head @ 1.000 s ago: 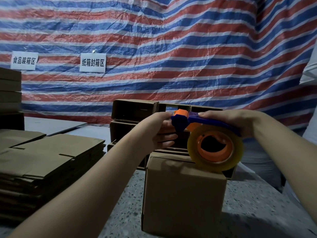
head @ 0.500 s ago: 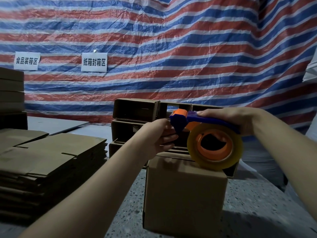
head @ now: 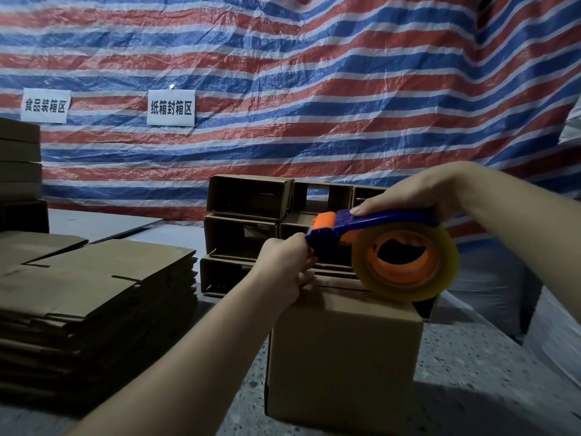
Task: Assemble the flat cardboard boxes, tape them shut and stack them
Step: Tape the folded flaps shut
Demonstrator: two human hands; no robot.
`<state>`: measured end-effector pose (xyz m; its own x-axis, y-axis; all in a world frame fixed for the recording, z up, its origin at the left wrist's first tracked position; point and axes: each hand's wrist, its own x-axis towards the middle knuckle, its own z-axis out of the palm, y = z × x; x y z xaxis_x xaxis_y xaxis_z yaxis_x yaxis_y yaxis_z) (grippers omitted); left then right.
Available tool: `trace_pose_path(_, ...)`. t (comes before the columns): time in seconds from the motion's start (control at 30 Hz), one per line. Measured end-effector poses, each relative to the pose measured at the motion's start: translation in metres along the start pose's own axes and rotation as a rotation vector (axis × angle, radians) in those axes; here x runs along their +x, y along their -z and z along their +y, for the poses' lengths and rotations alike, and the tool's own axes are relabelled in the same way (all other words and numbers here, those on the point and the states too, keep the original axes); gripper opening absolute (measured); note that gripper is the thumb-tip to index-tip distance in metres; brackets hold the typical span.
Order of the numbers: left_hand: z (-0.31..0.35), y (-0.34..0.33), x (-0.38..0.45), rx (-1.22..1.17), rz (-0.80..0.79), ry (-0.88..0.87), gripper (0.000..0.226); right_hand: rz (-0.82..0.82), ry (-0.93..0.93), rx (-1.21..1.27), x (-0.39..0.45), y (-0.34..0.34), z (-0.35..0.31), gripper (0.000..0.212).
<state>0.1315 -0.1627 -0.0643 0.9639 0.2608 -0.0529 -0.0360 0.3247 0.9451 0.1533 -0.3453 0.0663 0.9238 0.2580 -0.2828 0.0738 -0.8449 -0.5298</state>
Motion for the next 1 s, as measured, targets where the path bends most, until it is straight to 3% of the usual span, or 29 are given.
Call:
trace_pose_path(0.17,0.002,0.000,0.001,-0.031,0.040,0.029,0.027,0.007,-0.049,-0.005,0.000,0.009,0.014,0.088)
trace_pose_path(0.33,0.002,-0.002,-0.003,-0.074,0.109,0.025,0.023,-0.008,-0.080,-0.016,-0.002,0.013,0.017,0.077)
trace_pose_path(0.5,0.001,0.000,-0.009,-0.141,0.163,-0.016,0.019,0.003,-0.074,-0.064,0.000,0.010,0.010,0.085)
trace_pose_path(0.6,0.000,0.008,-0.011,-0.058,0.120,-0.118,0.019,-0.013,-0.093,-0.104,0.003,0.007,0.005,0.088)
trace_pose_path(0.73,0.004,0.041,-0.011,0.355,0.050,-0.330,0.020,-0.039,-0.099,-0.154,0.008,0.005,-0.001,0.090)
trace_pose_path(0.87,0.000,0.060,-0.010,0.542,0.017,-0.325,0.033,-0.058,-0.113,-0.252,0.013,0.001,-0.012,0.087)
trace_pose_path(1.0,-0.004,0.057,-0.008,0.478,-0.001,-0.237,0.015,-0.075,-0.123,-0.326,0.015,-0.002,-0.022,0.087)
